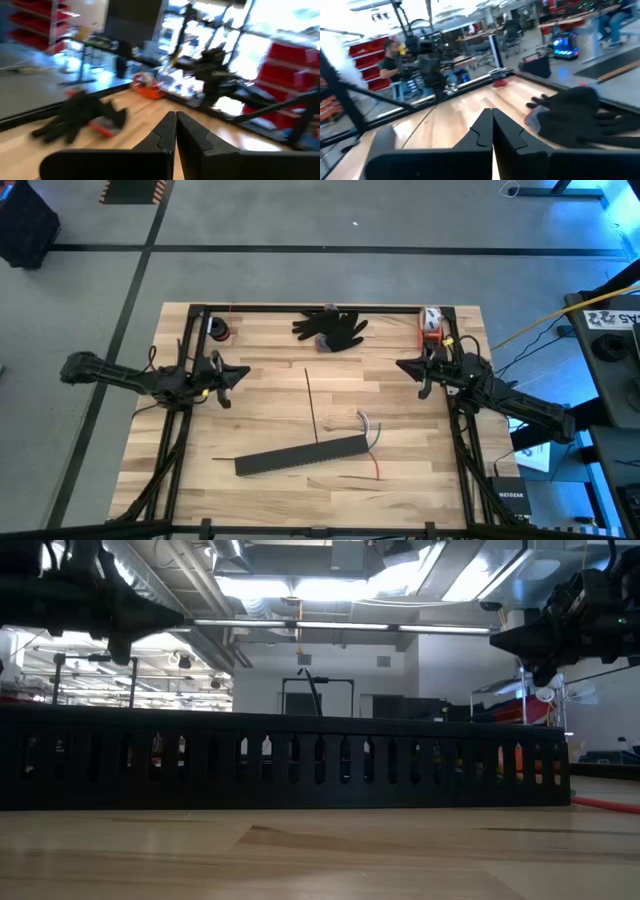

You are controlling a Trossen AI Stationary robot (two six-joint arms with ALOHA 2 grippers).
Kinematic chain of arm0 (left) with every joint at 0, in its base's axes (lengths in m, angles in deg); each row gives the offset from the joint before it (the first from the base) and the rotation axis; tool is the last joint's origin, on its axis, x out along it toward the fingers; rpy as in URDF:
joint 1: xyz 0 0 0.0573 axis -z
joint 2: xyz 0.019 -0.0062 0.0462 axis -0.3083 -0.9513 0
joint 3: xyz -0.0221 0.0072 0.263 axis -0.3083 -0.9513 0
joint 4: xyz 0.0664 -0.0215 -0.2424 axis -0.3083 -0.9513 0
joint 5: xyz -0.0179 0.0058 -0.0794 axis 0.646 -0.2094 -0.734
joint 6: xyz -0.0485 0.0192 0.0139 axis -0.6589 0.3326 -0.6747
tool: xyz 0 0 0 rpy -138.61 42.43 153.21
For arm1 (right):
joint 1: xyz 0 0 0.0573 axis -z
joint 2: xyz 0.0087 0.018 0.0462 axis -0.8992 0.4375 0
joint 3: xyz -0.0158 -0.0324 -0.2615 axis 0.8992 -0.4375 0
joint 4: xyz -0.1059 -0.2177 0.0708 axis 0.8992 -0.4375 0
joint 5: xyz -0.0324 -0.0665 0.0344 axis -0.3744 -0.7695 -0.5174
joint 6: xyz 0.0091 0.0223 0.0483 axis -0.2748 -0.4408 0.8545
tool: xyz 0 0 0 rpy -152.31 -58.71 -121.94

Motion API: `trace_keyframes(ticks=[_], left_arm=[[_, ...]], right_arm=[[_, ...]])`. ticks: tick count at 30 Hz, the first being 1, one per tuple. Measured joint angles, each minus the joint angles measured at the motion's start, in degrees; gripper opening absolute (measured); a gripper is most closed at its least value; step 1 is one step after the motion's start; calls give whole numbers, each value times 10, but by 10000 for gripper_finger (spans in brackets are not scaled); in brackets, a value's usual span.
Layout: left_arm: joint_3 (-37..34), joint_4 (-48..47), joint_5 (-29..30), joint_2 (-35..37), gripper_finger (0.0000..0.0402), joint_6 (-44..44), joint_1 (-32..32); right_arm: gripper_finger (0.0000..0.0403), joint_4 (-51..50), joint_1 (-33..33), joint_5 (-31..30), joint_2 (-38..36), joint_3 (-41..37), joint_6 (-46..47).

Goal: Ziptie cables
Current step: Return to Home Position

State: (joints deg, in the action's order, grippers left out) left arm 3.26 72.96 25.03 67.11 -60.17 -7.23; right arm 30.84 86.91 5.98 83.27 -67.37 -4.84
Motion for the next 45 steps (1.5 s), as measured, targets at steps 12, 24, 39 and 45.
trace_keyframes(ticks=[12, 24, 39, 45], left_arm=[[0, -91, -135, 46, 5, 3, -56], [0, -206, -163, 169, 5, 11, -60], [0, -206, -162, 159, 5, 12, -60], [0, -206, -162, 159, 5, 12, -60]], right_arm=[[0, 8, 0, 62, 6, 0, 28], [0, 9, 0, 61, 6, 0, 29], [0, 9, 0, 60, 6, 0, 29], [0, 9, 0, 60, 6, 0, 29]])
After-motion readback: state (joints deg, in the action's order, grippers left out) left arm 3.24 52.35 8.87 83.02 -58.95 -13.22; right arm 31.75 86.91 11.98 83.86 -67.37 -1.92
